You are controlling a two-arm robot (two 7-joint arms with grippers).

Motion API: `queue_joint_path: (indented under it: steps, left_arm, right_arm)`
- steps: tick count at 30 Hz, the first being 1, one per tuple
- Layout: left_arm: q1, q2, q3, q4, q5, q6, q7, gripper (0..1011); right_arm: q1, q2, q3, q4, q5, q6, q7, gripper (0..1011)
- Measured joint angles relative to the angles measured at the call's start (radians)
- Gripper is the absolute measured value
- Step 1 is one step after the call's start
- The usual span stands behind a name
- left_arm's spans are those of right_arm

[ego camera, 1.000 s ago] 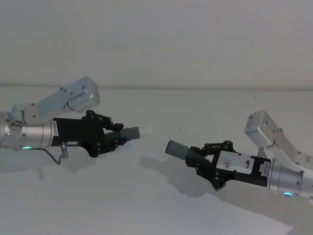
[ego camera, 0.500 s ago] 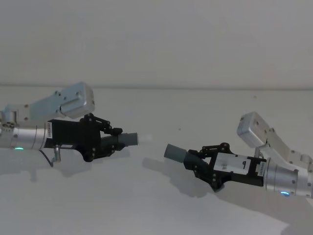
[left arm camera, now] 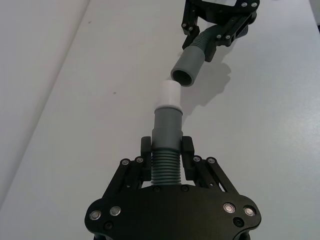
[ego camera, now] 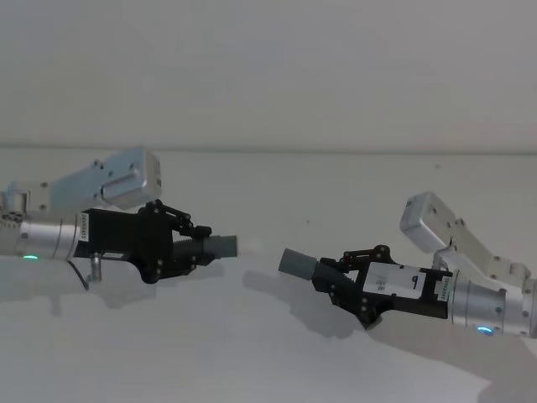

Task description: Use both hands to pick up one end of the pipe from the table, align the ends, and insert them.

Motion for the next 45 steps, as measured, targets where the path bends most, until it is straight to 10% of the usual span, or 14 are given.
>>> queue_joint_path:
  steps: [45]
  left_arm:
    - [-0.025, 0.001, 0.042, 0.016, -0.032, 0.011, 0.000, 342]
  right_arm:
    - [0.014, 0.010, -0.024, -0.007, 0.037, 0.016, -0.005, 284]
